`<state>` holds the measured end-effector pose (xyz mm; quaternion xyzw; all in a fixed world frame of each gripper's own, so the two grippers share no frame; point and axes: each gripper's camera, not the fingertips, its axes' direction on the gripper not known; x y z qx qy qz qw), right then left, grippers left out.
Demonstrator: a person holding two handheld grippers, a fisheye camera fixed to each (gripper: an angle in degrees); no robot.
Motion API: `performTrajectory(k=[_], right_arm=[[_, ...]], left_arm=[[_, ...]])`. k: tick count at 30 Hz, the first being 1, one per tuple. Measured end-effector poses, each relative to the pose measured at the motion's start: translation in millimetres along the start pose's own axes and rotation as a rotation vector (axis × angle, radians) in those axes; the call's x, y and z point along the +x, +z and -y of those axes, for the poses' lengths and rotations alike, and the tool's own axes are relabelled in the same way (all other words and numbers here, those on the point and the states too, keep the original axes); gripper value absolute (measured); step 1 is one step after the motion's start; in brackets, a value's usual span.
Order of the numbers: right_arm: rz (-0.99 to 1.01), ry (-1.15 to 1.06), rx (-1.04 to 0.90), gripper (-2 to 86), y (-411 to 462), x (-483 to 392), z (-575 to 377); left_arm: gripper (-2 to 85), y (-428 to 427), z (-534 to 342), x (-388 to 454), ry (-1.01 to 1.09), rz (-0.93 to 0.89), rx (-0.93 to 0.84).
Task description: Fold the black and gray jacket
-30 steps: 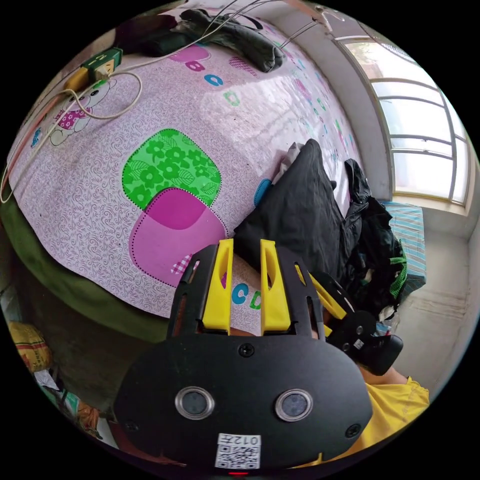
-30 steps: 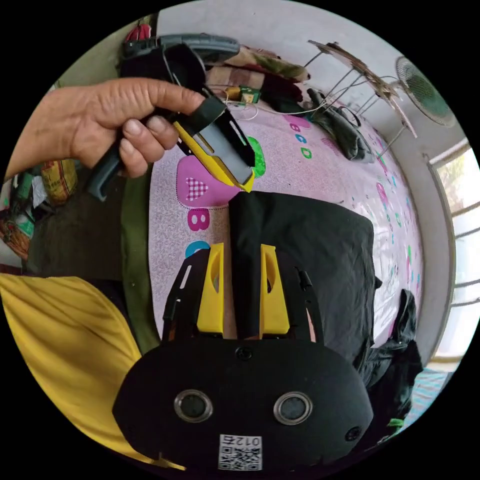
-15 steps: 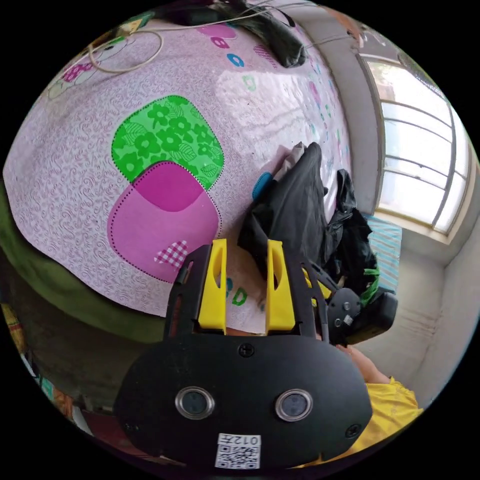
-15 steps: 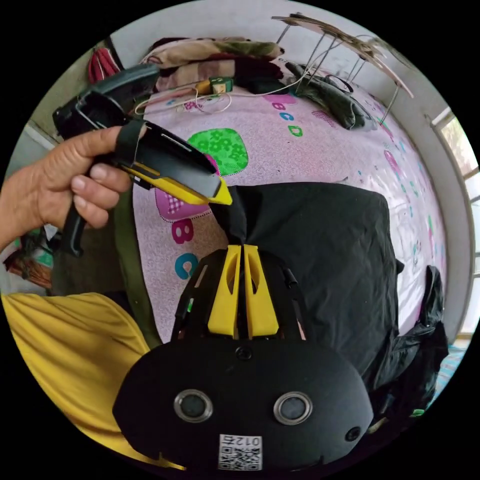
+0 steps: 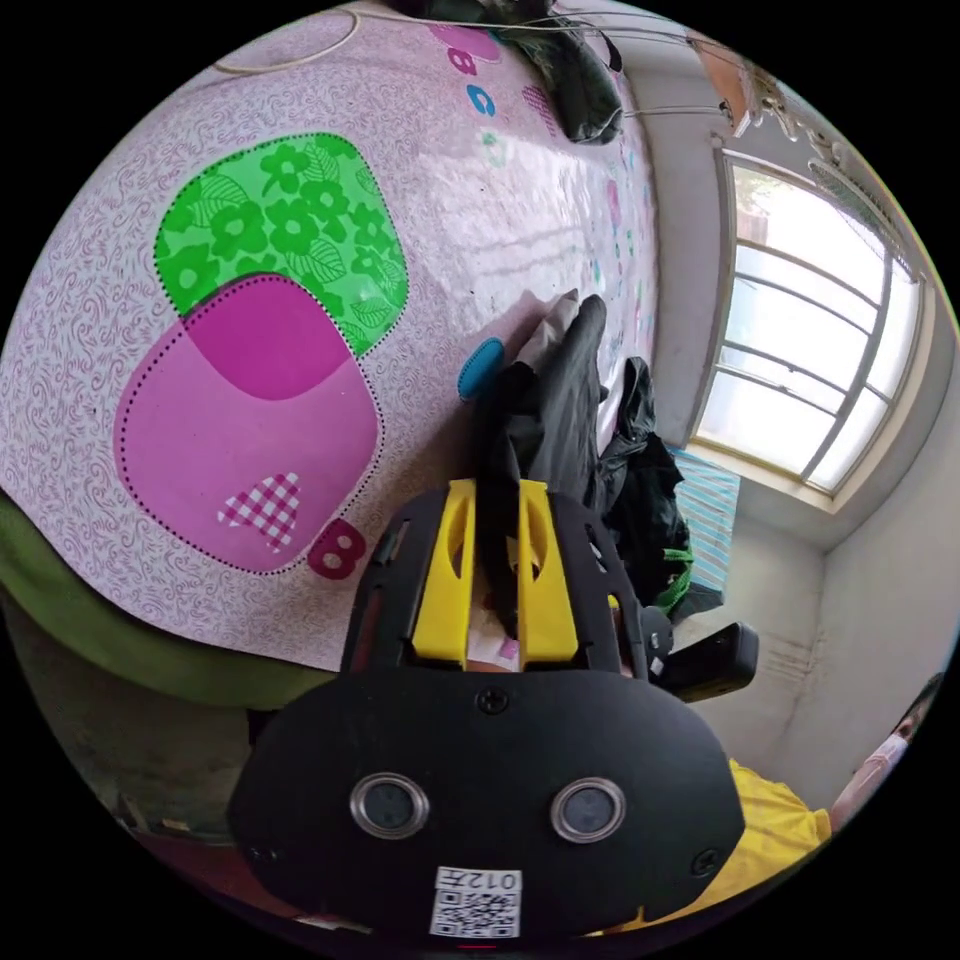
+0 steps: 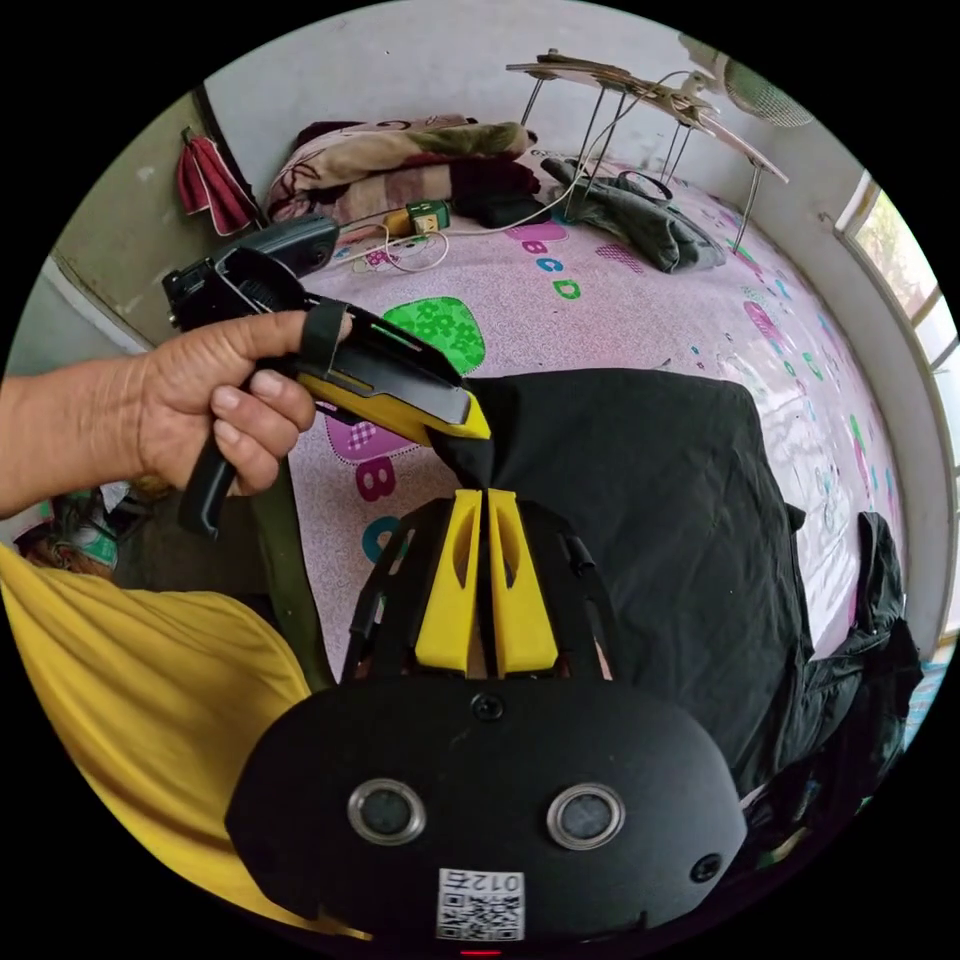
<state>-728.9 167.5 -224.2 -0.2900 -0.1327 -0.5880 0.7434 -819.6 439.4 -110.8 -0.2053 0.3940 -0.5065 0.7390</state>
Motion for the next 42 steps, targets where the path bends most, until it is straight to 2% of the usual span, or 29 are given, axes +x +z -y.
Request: performTrajectory(k=[3,7,10,12,15,19,21,24,26,31,33,35,42], right_arm=[[0.009,0.039,-0.045,5.4,-16,26,16],[0.138,0.223,-0.163,13.1,-30,92,49],[0.368,0.211,-0.359,13.2,-26,129,75],[0.442,0.203,-0.399,11.7,-35,148,80],[0.35,0.284,-0.399,10.4,-52,183,88],[0.312,0.648,-0.266,12.3,-58,246,119],[0.275,0.746,-0.28,13.3,-50,262,135],[0.139,0.709,-0.371,15.4,-39,266,163],[-0.02,0.624,-0.445,16.5,-32,266,178],[-0.209,0.563,-0.588,15.0,-17,280,165],[-0.215,0.528,-0.598,11.8,-19,285,153],[-0.178,0.502,-0.561,4.2,-26,297,133],[0.055,0.67,-0.34,1.4,-78,361,32]], left_arm=[[2.8,-2,-4,3,0.101,-0.008,0.014],[1.2,-7,-18,14,0.281,-0.104,0.046],[0.7,-5,-19,24,0.34,-0.072,0.057],[0.5,-4,-17,20,0.325,-0.078,0.038],[0.4,-1,-22,15,0.351,-0.109,0.01],[0.4,2,-32,33,0.431,-0.109,-0.002],[0.4,5,-41,55,0.516,-0.078,-0.004],[0.4,11,-53,79,0.584,-0.035,-0.007],[0.5,15,-61,91,0.615,-0.025,-0.008],[0.6,28,-81,118,0.654,-0.026,-0.003],[0.7,36,-90,130,0.666,-0.02,-0.003],[0.7,42,-97,140,0.673,-0.021,-0.001],[0.8,74,-142,220,0.855,-0.012,-0.046]])
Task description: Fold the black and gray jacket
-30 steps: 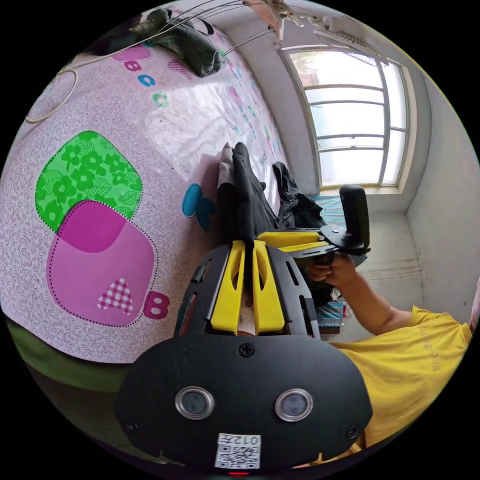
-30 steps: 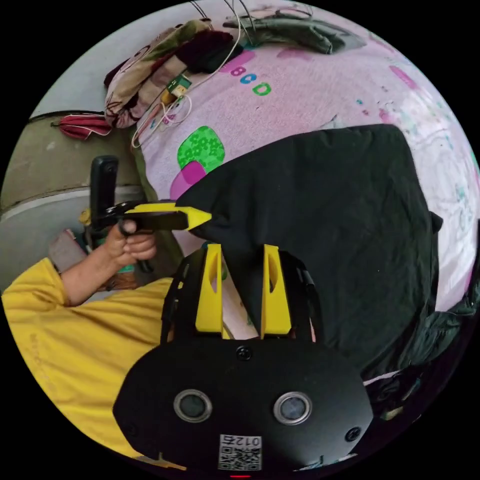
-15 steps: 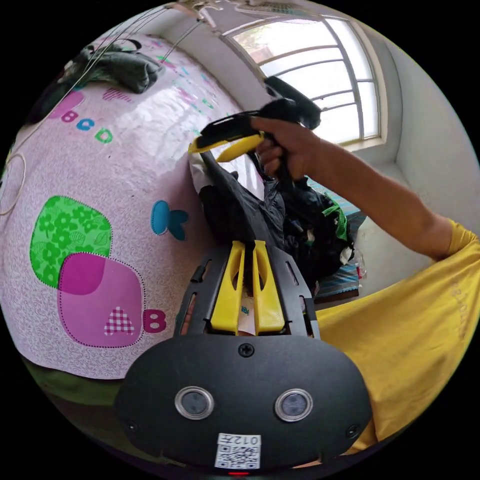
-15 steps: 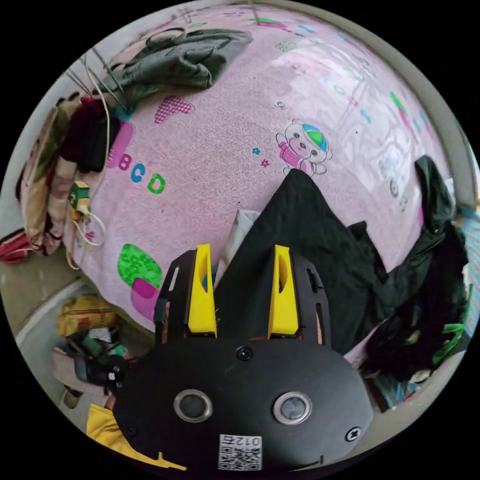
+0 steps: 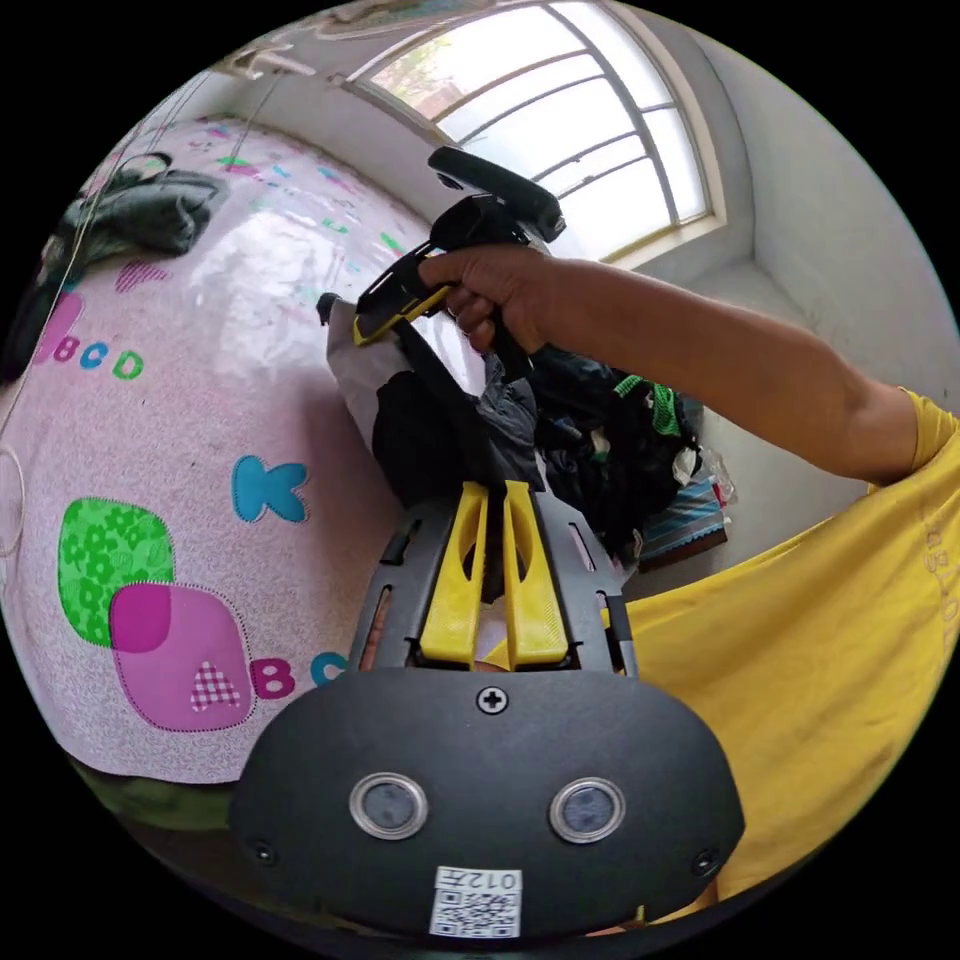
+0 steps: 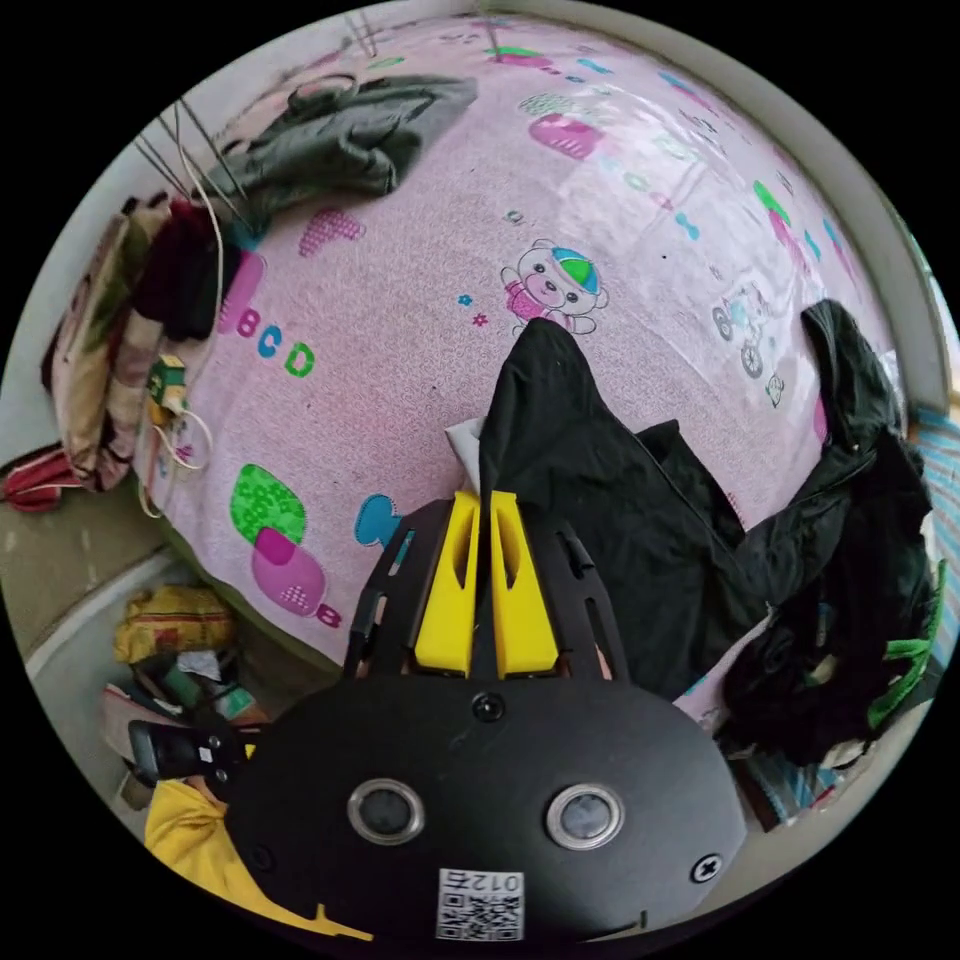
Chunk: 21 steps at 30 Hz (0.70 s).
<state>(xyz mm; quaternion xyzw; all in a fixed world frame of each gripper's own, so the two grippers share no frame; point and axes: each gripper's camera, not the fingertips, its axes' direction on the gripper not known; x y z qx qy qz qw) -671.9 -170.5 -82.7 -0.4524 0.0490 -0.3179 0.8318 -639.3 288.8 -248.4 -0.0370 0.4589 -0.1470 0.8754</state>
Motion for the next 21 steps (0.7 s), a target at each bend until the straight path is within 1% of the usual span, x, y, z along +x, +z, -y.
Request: performTrajectory(k=[2,3,5,6,10,14,15,17,21], right_arm=[[0.116,0.044,0.071,1.2,-16,59,-34],[0.141,0.055,0.09,1.1,-20,74,-43],[0.226,0.088,0.176,1.0,-33,136,-88],[0.238,0.095,0.198,1.0,-36,152,-100],[0.347,0.189,0.336,1.0,-31,271,-194],[0.484,0.305,0.407,1.0,16,395,-284],[0.498,0.316,0.415,0.9,25,411,-295],[0.589,0.346,0.445,0.9,71,473,-336],[0.735,0.357,0.506,1.0,150,549,-376]], left_arm=[[0.8,13,12,30,0.064,-0.01,-0.03],[0.8,23,21,51,0.111,-0.011,-0.05],[0.8,41,33,87,0.181,-0.02,-0.091],[0.8,55,41,112,0.231,-0.017,-0.119],[0.6,109,58,190,0.361,0.0,-0.226],[0.3,195,62,269,0.485,0.022,-0.373],[0.2,222,60,288,0.516,0.038,-0.414],[0.2,263,55,312,0.552,0.065,-0.479],[0.1,355,43,348,0.555,0.176,-0.629]])
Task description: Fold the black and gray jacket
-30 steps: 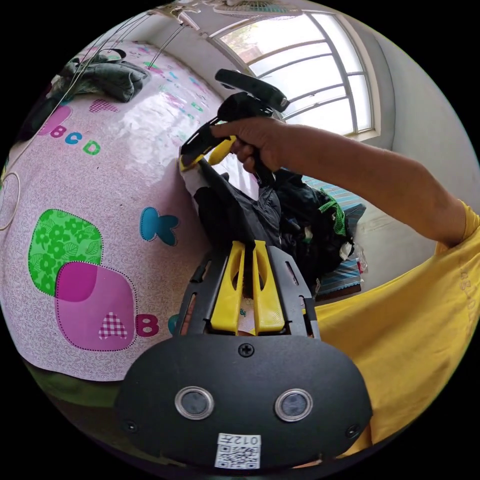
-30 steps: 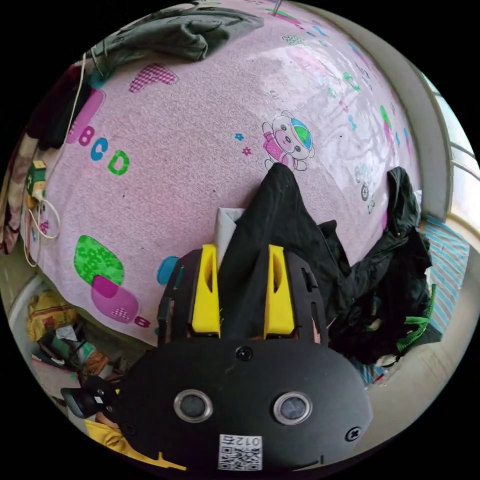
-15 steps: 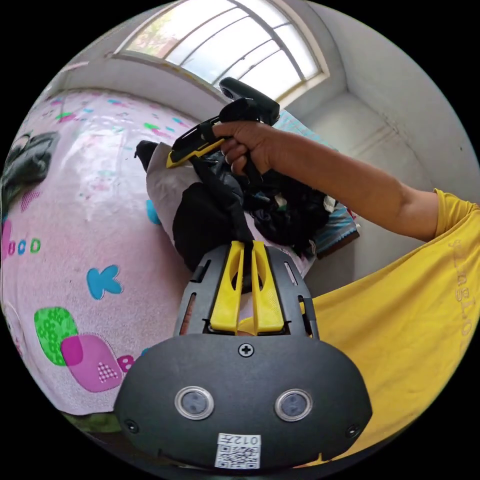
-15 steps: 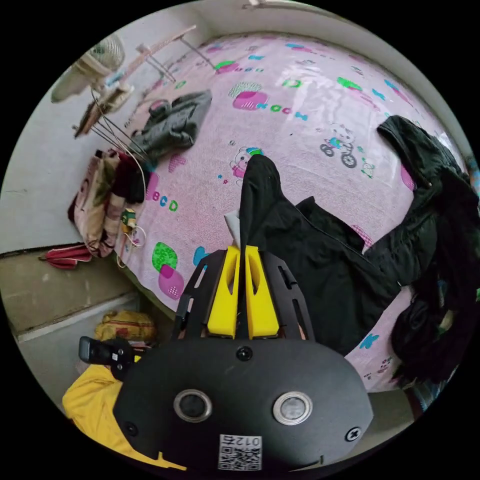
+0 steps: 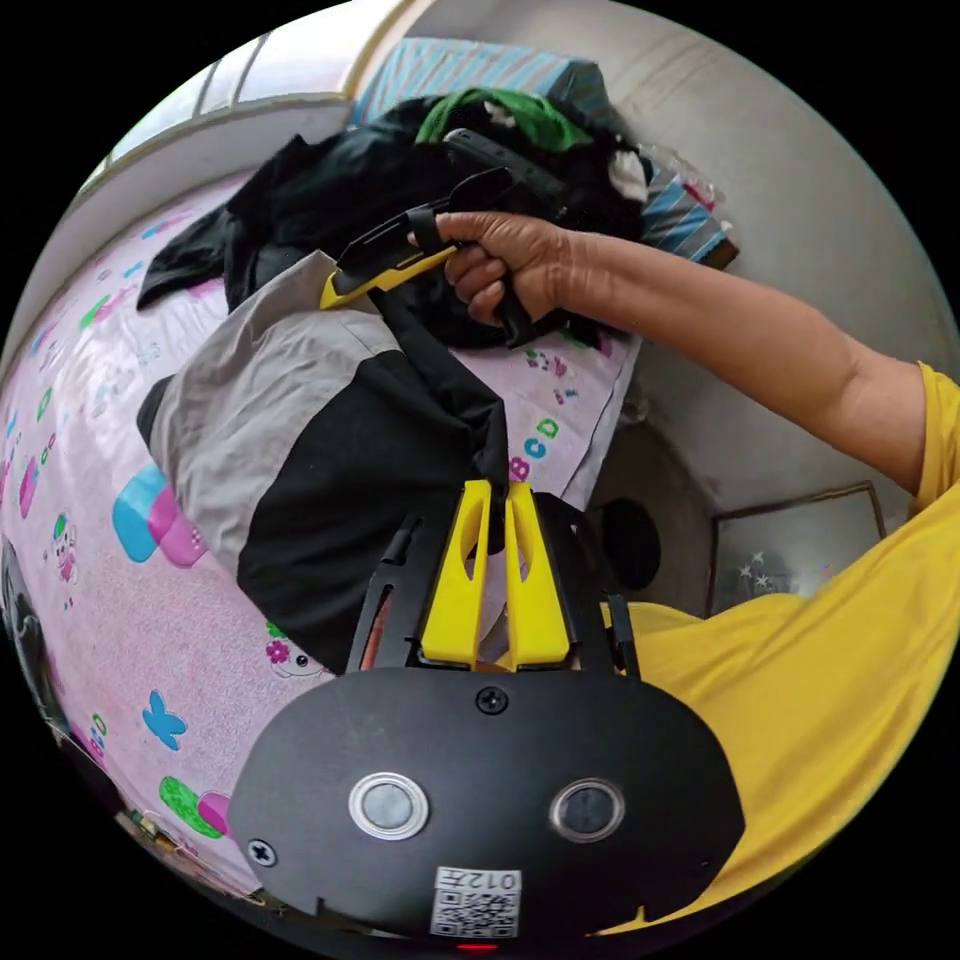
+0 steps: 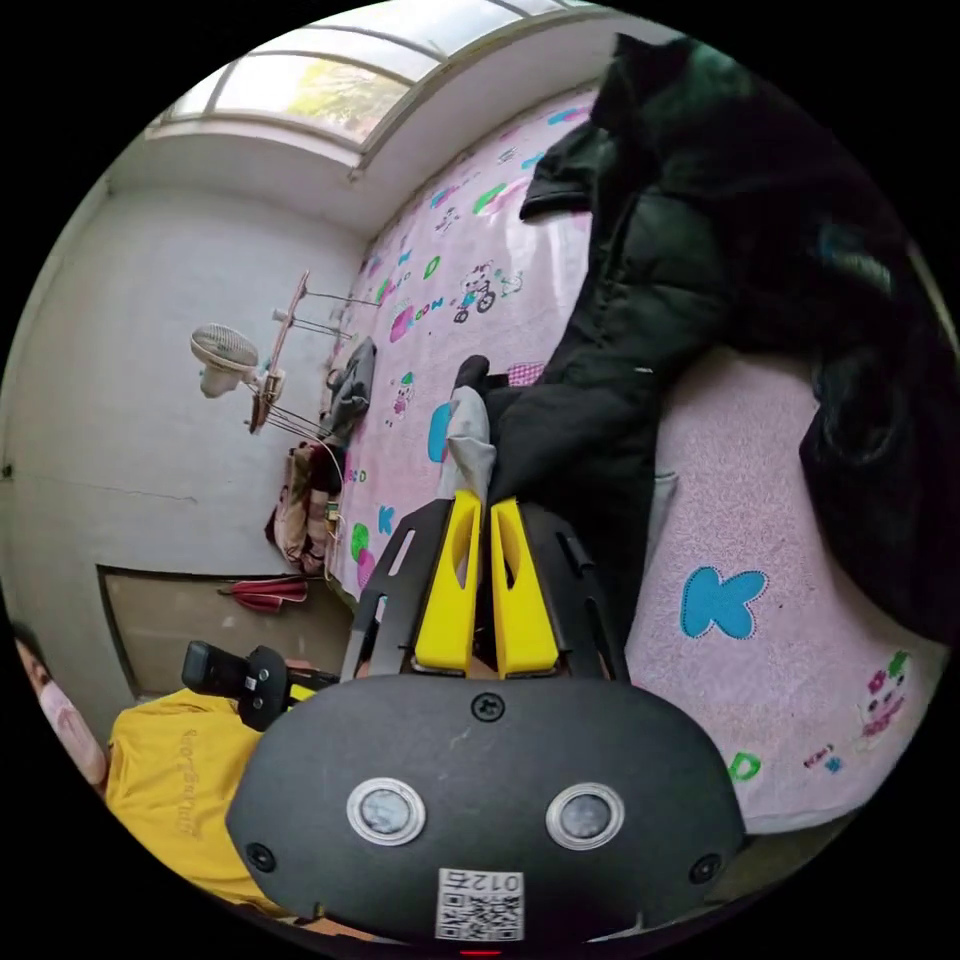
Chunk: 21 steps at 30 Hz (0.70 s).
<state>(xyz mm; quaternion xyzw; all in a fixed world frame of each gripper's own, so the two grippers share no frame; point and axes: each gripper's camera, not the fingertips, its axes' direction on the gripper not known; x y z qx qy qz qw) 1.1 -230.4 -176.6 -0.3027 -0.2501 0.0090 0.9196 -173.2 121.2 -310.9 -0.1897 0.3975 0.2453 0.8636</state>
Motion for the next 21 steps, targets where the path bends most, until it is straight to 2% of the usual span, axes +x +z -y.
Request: performTrajectory(k=[4,8,12,17,21], right_arm=[[0.103,-0.022,0.034,1.2,-5,91,-13],[-0.003,-0.053,-0.055,1.8,-11,148,-18],[0.041,0.014,-0.091,2.3,-20,197,-24],[0.067,0.02,-0.02,3.5,-61,238,-32],[0.174,0.13,0.086,5.8,-84,268,-22]], left_arm=[[0.2,47,41,25,-0.011,0.109,-0.108],[0.7,87,77,45,-0.033,0.176,-0.234],[1.8,109,94,49,-0.088,0.178,-0.259],[3.1,68,91,55,-0.133,0.026,-0.112],[3.3,20,77,38,-0.228,0.081,0.047]])
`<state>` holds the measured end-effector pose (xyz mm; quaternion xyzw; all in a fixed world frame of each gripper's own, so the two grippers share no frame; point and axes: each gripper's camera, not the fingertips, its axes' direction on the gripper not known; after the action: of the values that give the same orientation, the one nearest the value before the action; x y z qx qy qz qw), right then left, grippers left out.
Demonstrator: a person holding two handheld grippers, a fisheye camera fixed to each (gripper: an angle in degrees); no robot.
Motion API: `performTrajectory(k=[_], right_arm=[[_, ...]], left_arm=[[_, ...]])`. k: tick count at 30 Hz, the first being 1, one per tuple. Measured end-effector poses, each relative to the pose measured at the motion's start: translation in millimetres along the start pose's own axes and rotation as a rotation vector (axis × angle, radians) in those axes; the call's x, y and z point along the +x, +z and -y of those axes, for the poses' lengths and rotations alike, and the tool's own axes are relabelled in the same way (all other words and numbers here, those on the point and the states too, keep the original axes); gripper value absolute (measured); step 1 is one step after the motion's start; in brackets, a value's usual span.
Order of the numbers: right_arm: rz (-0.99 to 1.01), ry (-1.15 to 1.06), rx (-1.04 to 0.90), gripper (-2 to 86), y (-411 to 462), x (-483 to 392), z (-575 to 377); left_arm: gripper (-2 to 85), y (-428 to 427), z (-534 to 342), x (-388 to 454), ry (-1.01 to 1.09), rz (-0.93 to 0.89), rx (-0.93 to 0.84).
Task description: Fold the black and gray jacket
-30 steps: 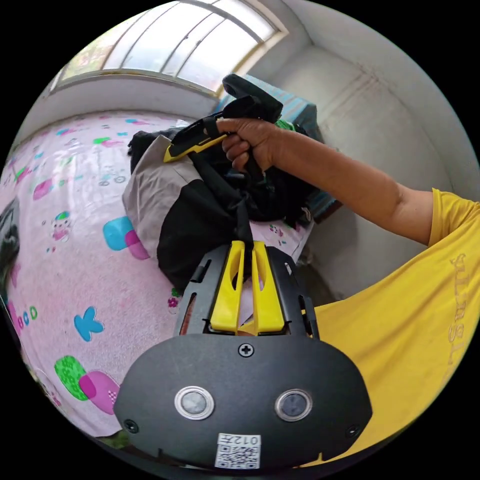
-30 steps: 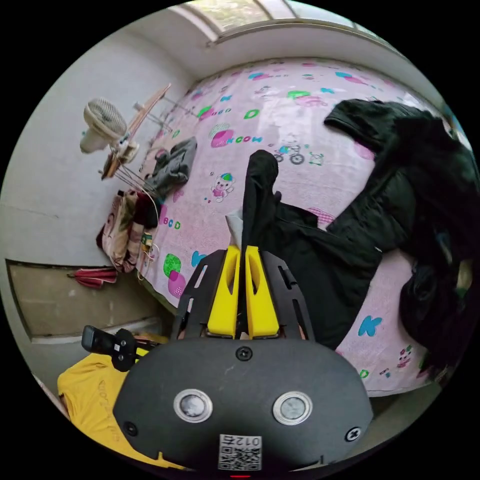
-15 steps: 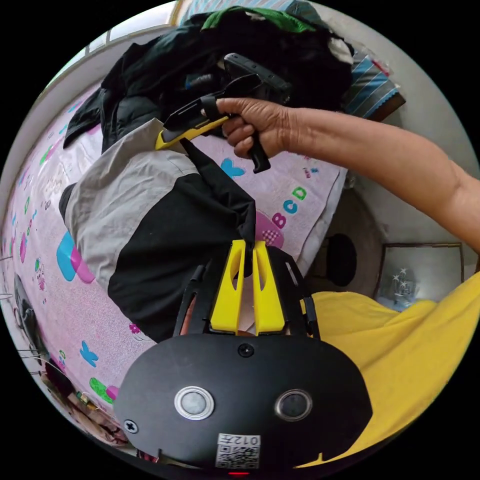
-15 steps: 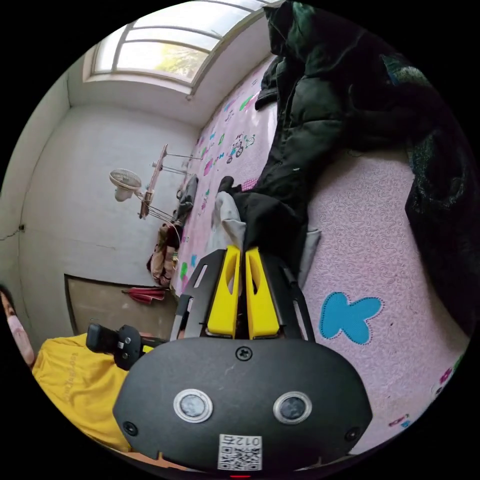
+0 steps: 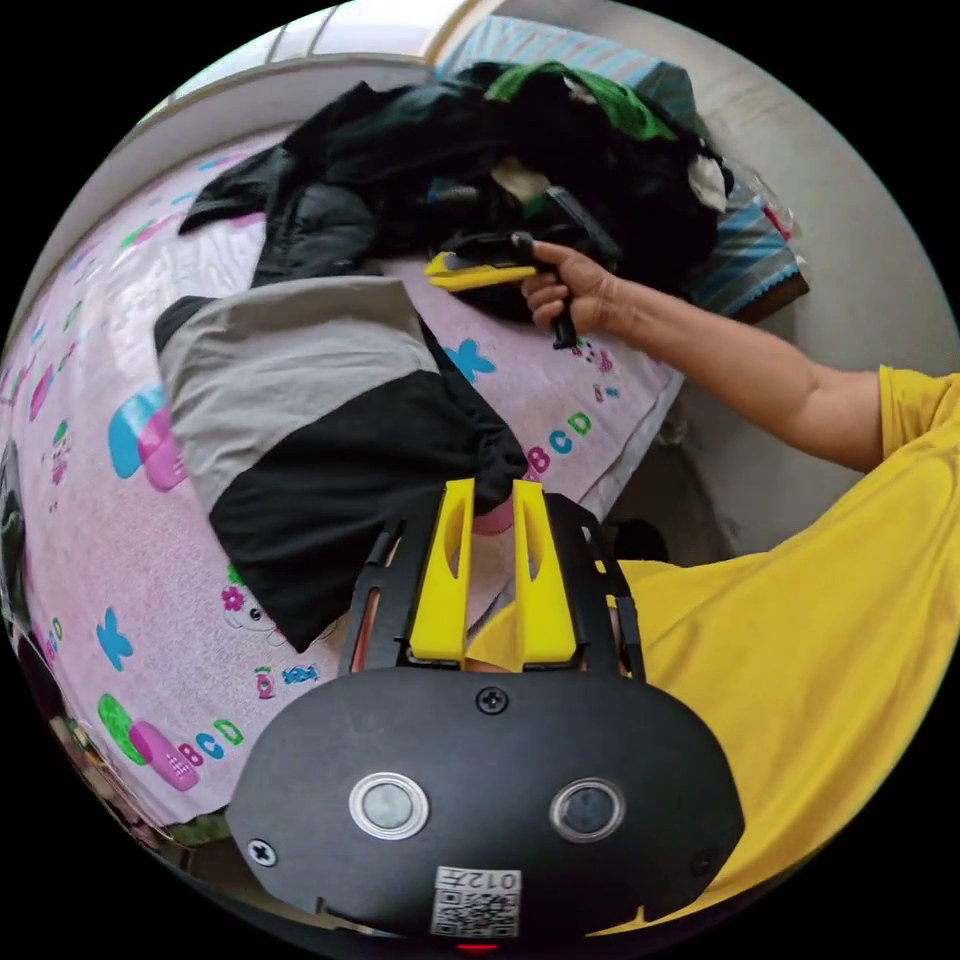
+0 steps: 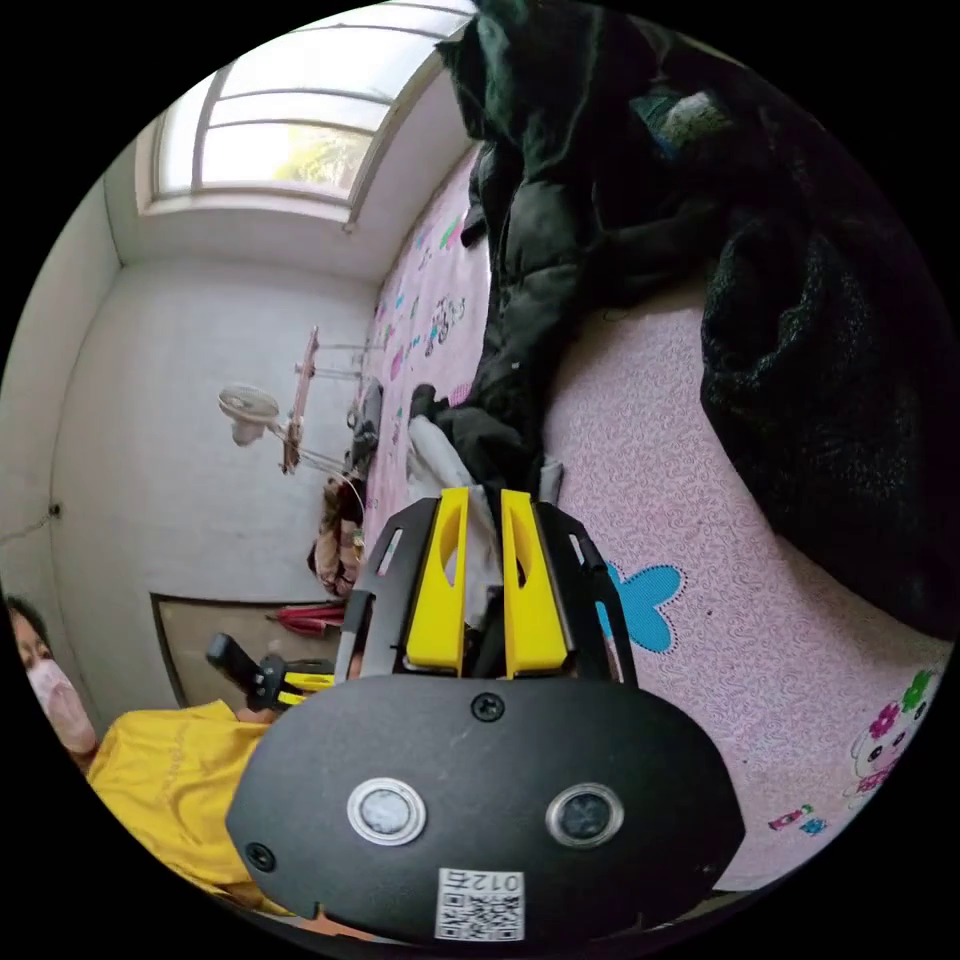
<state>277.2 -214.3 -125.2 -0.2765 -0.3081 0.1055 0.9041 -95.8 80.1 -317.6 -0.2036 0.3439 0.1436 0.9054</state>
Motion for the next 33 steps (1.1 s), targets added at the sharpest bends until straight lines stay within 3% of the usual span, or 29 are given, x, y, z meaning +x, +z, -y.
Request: performTrajectory(k=[5,12,15,17,19,22,27,30,33], right_arm=[[0.123,0.223,-0.124,8.9,25,44,27],[0.197,0.294,-0.157,5.5,44,71,35],[0.1,0.095,-0.075,2.8,37,50,30],[-0.077,-0.311,0.002,2.0,32,8,9],[-0.248,-0.453,0.005,1.9,40,-6,-4],[-0.371,-0.315,-0.037,3.1,55,10,0],[-0.448,-0.252,0.065,4.0,46,-12,-3],[-0.488,-0.399,0.167,2.0,34,-59,-20],[-0.517,-0.65,-0.011,1.0,73,-116,-44]], left_arm=[[3.1,20,16,-27,-0.017,0.092,-0.065],[2.2,71,22,-29,0.043,0.081,-0.228],[1.8,76,28,-30,0.069,0.074,-0.244],[1.7,78,30,-31,0.072,0.061,-0.257],[1.6,81,31,-33,0.075,0.053,-0.267],[1.4,87,32,-38,0.055,0.029,-0.271],[1.0,88,35,-38,0.066,0.019,-0.283],[0.7,77,35,-37,0.086,-0.001,-0.274],[0.4,43,32,-31,0.092,0.003,-0.144]])
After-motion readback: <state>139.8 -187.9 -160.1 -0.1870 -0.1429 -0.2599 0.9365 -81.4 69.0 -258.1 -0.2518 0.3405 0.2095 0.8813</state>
